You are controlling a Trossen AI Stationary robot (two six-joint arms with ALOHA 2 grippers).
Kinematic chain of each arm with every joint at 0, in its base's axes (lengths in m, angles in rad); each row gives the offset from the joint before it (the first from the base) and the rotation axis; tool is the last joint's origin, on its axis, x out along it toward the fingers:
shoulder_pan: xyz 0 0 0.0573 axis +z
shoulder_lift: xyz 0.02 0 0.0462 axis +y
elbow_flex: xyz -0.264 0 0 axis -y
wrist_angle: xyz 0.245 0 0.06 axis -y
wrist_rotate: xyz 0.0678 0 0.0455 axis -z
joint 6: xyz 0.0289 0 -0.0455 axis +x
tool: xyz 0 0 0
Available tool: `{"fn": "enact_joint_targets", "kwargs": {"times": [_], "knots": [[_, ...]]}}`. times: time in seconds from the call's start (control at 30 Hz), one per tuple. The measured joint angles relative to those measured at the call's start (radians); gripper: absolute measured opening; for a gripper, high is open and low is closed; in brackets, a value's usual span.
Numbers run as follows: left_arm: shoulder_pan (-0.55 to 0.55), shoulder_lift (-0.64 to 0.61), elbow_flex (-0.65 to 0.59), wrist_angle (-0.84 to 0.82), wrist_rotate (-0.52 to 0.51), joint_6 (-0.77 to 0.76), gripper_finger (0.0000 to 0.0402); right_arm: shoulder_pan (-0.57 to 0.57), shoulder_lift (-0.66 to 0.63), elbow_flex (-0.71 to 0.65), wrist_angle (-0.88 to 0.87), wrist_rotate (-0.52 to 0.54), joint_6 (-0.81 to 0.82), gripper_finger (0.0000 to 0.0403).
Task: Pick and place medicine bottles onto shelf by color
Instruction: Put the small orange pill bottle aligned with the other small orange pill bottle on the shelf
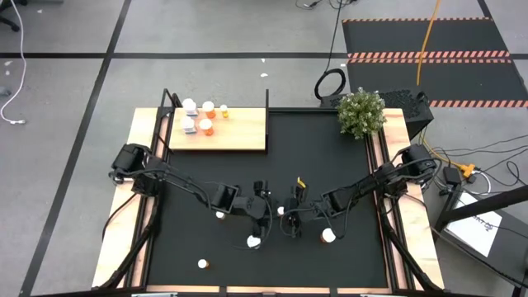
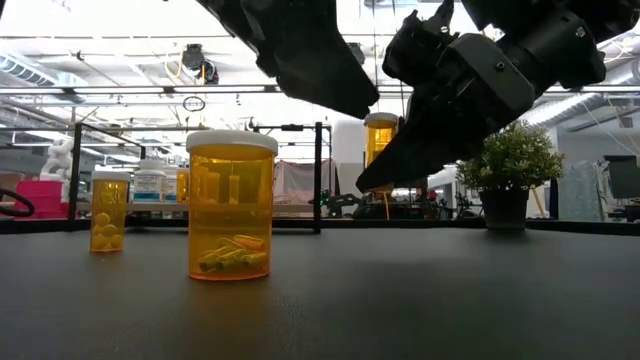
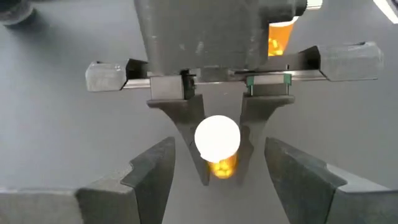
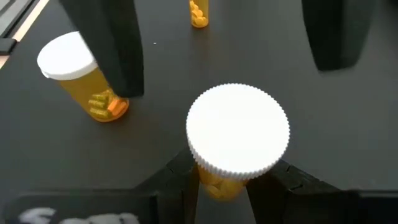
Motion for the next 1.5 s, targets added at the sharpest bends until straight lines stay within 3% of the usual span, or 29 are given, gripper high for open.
{"fn": "enact_joint_targets", "kwargs": {"times": [0.37,1.03,1.5], "knots": [[0.017,0.029,-0.001,0.037,0.063,0.013,0.025,0.001,0.0,0.0,0.017,-0.001,-0.036,0.0102],[0.025,0.029,-0.001,0.044,0.061,0.013,0.0133,0.002,0.0,0.0,0.027,-0.003,-0.039,0.0102],[0.026,0.028,-0.001,0.029,0.071,-0.012,0.0143,0.002,0.0,0.0,0.03,-0.003,-0.039,0.0102]]}}
